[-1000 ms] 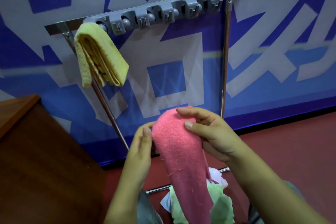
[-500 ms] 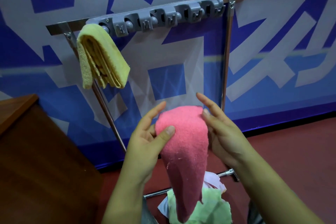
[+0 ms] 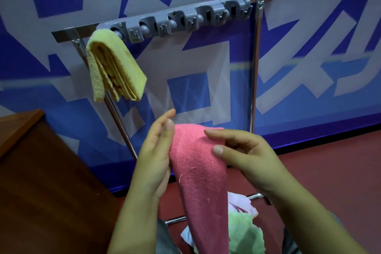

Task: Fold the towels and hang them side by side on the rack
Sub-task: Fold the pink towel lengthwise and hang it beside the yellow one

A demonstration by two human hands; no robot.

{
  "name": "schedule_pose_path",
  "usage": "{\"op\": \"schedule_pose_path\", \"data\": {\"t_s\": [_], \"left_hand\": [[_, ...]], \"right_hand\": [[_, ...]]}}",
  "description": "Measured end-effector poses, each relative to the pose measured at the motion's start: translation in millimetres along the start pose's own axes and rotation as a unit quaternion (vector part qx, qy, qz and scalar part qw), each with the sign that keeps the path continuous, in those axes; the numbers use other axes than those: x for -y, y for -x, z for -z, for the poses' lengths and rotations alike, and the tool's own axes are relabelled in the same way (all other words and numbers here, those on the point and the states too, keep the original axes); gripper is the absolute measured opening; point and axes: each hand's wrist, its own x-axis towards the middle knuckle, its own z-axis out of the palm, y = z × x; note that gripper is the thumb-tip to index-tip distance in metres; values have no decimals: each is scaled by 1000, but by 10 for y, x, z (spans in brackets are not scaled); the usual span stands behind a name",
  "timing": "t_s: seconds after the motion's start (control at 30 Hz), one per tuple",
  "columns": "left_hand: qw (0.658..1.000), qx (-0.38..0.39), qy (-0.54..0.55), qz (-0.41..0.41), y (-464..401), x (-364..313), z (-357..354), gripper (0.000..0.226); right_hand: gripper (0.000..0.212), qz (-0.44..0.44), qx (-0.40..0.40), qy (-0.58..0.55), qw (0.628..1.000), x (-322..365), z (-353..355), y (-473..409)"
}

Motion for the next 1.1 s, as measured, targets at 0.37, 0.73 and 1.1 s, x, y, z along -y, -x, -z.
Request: {"op": "schedule_pose_path", "data": {"t_s": [0.37,0.73,1.1], "left_hand": [[998,24,33,-52,152,23,-115,73],[996,58,29,-62,-16,-15,-356,55],[985,4,-101,-137,17,-127,-154,41]], "right_hand": [[49,2,38,-155,987,40,101,-17],[50,3,-11,11,1000,34,376,19],[34,74,-44,57,995,43,130,-15]]}}
